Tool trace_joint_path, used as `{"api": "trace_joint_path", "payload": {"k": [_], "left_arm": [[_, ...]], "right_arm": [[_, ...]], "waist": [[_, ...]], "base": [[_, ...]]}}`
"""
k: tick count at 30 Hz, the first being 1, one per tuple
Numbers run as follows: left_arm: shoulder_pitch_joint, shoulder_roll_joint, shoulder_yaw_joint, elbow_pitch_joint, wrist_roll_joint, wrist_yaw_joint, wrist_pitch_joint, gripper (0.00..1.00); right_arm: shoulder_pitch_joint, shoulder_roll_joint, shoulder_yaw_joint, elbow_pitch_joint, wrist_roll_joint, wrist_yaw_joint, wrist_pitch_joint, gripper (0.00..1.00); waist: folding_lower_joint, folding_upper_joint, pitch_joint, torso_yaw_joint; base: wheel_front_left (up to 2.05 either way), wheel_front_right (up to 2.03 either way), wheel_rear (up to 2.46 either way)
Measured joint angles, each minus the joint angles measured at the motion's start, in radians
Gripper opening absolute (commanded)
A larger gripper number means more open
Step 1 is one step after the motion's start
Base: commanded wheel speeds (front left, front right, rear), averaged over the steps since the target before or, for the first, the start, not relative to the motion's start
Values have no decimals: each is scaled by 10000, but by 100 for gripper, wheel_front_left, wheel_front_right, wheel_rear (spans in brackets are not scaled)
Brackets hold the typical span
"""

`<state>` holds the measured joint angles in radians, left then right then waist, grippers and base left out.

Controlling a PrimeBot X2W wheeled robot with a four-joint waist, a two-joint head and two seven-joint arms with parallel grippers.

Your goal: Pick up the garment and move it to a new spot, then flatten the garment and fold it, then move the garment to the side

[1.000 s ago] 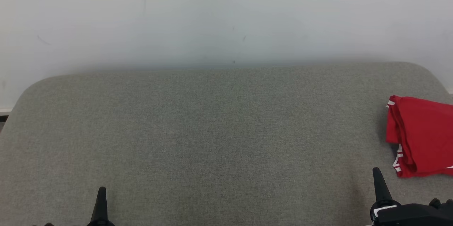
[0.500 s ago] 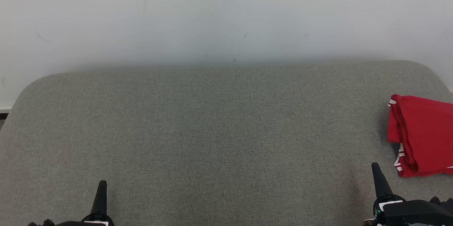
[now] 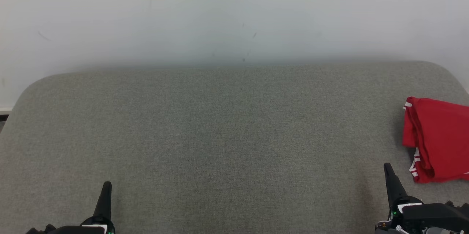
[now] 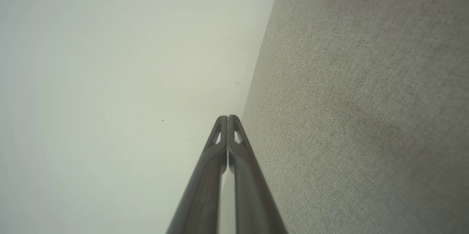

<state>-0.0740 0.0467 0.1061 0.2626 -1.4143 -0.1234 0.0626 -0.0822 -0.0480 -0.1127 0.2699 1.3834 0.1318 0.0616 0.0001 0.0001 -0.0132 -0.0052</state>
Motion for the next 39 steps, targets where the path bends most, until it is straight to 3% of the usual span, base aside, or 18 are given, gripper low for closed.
{"api": "trace_joint_path", "payload": {"k": [28, 39], "left_arm": [[-298, 10, 59, -153, -1923, -59, 504, 0], [-303, 12, 63, -157, -1964, -59, 523, 0]], "right_arm": [[-221, -8, -10, -238, 2232, 0, 525, 0], [-232, -8, -13, -251, 2288, 0, 527, 0]], "waist": [[-2, 0, 161, 51], [-2, 0, 163, 52]], "base": [[0, 0, 0], [0, 0, 0]]}}
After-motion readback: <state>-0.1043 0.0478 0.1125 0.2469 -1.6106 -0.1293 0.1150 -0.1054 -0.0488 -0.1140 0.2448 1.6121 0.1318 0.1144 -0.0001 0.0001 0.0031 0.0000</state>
